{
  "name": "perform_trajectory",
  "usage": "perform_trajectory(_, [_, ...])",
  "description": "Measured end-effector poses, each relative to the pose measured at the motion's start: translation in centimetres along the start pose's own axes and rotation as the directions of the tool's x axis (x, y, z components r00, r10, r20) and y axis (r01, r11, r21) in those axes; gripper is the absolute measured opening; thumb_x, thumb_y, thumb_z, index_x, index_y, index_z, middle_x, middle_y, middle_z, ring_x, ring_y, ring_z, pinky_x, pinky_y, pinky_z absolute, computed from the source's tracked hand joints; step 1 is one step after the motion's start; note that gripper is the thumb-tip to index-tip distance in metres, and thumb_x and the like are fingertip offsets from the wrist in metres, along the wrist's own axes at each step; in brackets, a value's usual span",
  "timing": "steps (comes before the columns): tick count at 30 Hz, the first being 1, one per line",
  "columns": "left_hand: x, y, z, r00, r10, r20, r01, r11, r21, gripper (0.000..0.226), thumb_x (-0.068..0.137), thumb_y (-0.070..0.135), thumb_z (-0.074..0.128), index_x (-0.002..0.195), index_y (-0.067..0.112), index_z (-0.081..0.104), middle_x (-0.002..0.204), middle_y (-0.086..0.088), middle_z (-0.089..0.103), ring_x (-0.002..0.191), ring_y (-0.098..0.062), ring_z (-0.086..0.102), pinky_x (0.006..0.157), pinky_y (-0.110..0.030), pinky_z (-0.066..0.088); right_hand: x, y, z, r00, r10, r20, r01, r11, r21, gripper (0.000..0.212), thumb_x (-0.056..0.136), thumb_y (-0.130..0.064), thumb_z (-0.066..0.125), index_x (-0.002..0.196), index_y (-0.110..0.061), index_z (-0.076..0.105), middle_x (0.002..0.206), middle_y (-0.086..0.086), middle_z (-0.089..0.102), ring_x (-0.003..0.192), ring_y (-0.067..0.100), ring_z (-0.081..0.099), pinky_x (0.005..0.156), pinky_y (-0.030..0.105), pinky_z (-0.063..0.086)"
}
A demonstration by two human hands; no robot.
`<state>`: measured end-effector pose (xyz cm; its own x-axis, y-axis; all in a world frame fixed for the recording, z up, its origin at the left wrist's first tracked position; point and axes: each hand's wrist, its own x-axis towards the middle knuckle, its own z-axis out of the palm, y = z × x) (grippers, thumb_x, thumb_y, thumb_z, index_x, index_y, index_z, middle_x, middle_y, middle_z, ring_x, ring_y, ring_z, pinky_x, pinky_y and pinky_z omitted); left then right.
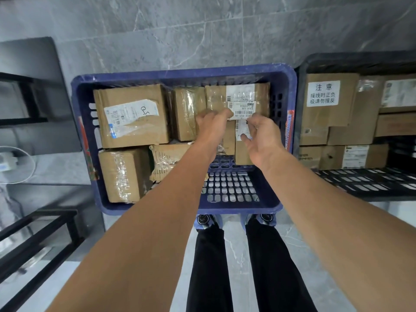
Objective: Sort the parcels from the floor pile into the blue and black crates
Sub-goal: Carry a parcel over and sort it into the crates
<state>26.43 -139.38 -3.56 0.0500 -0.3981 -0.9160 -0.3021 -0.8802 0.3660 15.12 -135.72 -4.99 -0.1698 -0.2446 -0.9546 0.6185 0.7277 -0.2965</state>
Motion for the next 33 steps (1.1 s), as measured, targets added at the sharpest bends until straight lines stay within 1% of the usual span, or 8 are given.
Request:
perform_trajectory(4, [-0.2,0.5,0.2,0.998,0.017,-0.065,-0.014,0.999,0.051,0.062,0.094,0.04,0.056,0.151,0.017,0.045,0.152,0.001,0.028,0.126,-0.024,0.047,0.101,-0.039,0.036,0.1,0.2,-0.3,0.997,0.028,0.076,-0.027,1.0,-0.004,0.022,0.098,-0.002,0.053,0.101,-0.019,0.067,0.12,-0.004,0.07,0.121,0.01,0.058,0.104,0.039,0.043])
perform_trajectory(6, [-0.1,0.3,-0.2,0.993,0.036,-0.11,-0.029,0.998,0.064,0.057,0.096,0.036,0.055,0.15,0.018,0.045,0.153,-0.001,0.031,0.129,-0.025,0.046,0.108,-0.042,0.036,-0.1,0.1,-0.4,0.995,0.04,0.095,-0.042,0.999,0.027,0.023,0.097,-0.003,0.055,0.108,-0.019,0.067,0.13,-0.003,0.069,0.13,0.011,0.056,0.109,0.042,0.043])
perform_trajectory(8, [-0.3,0.1,-0.8,0.993,0.038,-0.113,-0.032,0.998,0.061,0.052,0.096,0.037,0.054,0.144,0.018,0.05,0.149,-0.003,0.042,0.129,-0.024,0.049,0.113,-0.048,0.039,-0.6,0.0,-0.2,0.994,0.042,0.104,-0.045,0.999,0.022,0.033,0.096,-0.005,0.058,0.127,-0.017,0.064,0.145,-0.005,0.059,0.14,0.014,0.049,0.118,0.05,0.038])
perform_trajectory(11, [-1.0,0.2,-1.8,0.999,0.033,-0.034,-0.031,0.998,0.057,0.03,0.103,0.032,0.052,0.131,0.024,0.055,0.133,0.004,0.051,0.121,-0.019,0.05,0.105,-0.041,0.042,-0.9,-0.4,0.0,0.996,0.057,0.07,-0.059,0.998,0.033,0.056,0.099,-0.005,0.059,0.153,-0.013,0.047,0.157,-0.004,0.046,0.144,0.017,0.044,0.12,0.053,0.036])
perform_trajectory(18, [-3.8,0.9,-3.6,0.998,0.065,-0.016,-0.064,0.997,0.051,0.035,0.105,0.032,0.05,0.138,0.021,0.055,0.128,0.008,0.053,0.128,-0.02,0.051,0.114,-0.052,0.041,-4.3,-1.6,-0.9,0.993,0.017,0.116,-0.016,1.0,-0.017,0.061,0.092,-0.028,0.069,0.151,-0.02,0.053,0.162,-0.001,0.043,0.147,0.019,0.043,0.121,0.051,0.035])
perform_trajectory(22, [-8.9,2.8,-5.4,0.996,0.091,-0.008,-0.091,0.996,-0.01,0.007,0.105,0.032,0.051,0.103,0.034,0.057,0.127,0.008,0.055,0.129,-0.017,0.052,0.113,-0.049,0.043,-10.4,-3.5,-0.8,0.983,-0.044,0.181,0.066,0.991,-0.116,0.034,0.104,-0.04,0.056,0.137,-0.03,0.06,0.155,-0.005,0.05,0.149,0.018,0.039,0.125,0.047,0.03])
perform_trajectory(24, [-12.2,3.9,-6.8,0.994,0.113,-0.007,-0.113,0.992,-0.052,0.003,0.104,0.036,0.051,0.104,0.036,0.054,0.125,0.01,0.055,0.125,-0.015,0.054,0.111,-0.047,0.045,-13.8,-4.7,-0.9,0.972,-0.116,0.203,0.151,0.975,-0.164,0.052,0.105,-0.046,0.054,0.152,-0.024,0.05,0.156,-0.005,0.049,0.149,0.016,0.04,0.125,0.046,0.029])
perform_trajectory(33, [-31.5,11.4,-14.9,0.961,0.272,-0.045,-0.275,0.945,-0.174,0.05,0.095,0.052,0.054,0.139,0.028,0.053,0.147,0.003,0.05,0.13,-0.017,0.051,0.111,-0.048,0.042,-35.8,-11.7,2.8,0.877,-0.309,0.368,0.425,0.857,-0.292,0.069,0.108,-0.058,0.034,0.166,-0.022,0.023,0.172,-0.005,0.024,0.157,0.013,0.024,0.129,0.042,0.02])
